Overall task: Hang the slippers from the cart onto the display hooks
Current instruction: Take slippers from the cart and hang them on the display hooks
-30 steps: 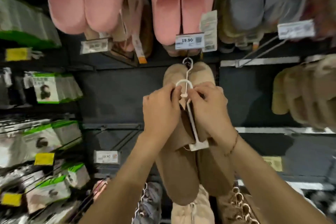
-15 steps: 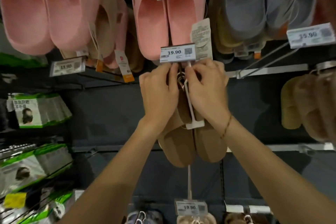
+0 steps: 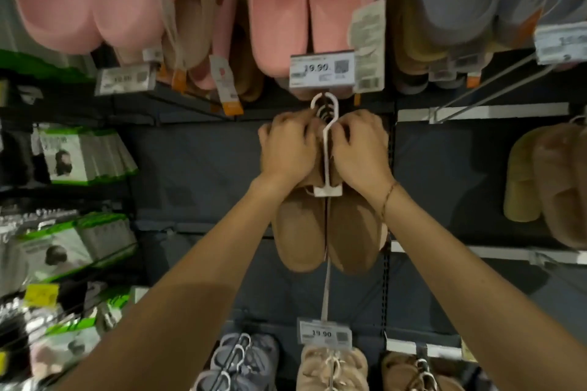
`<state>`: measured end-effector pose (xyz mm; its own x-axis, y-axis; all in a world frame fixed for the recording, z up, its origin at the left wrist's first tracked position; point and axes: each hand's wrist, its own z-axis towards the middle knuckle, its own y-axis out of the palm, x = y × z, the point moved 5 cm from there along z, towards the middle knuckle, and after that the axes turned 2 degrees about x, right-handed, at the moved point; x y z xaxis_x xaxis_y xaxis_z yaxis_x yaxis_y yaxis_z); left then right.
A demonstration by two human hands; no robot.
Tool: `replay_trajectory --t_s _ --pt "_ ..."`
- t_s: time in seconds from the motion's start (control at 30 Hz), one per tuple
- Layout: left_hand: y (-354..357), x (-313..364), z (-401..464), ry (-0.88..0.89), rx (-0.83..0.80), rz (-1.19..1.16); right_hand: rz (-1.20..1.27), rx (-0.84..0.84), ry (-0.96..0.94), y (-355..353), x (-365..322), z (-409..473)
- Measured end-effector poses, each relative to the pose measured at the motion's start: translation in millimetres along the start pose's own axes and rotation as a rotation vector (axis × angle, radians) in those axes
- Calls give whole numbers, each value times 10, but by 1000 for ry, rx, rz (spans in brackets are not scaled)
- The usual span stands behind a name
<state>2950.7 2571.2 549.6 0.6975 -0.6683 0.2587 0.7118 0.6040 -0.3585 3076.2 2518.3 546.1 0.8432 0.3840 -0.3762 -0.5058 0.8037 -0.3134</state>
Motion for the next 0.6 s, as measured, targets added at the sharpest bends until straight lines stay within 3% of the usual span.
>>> replay_trajectory --t_s 0.1,0.17,0.43,0.6 --pt "-42 32 -372 182 -54 96 33 76 -134 33 -103 -424" --pt "-147 -113 -712 171 -112 173 95 33 -168 164 -323 -768" --pt "-1746 -1244 -2553 -389 -293 488 421 -543 -180 1174 -1748 -2347" --pt "-3036 -1564 -4180 -790 -317 574 549 -916 -237 1671 -2819 -3893"
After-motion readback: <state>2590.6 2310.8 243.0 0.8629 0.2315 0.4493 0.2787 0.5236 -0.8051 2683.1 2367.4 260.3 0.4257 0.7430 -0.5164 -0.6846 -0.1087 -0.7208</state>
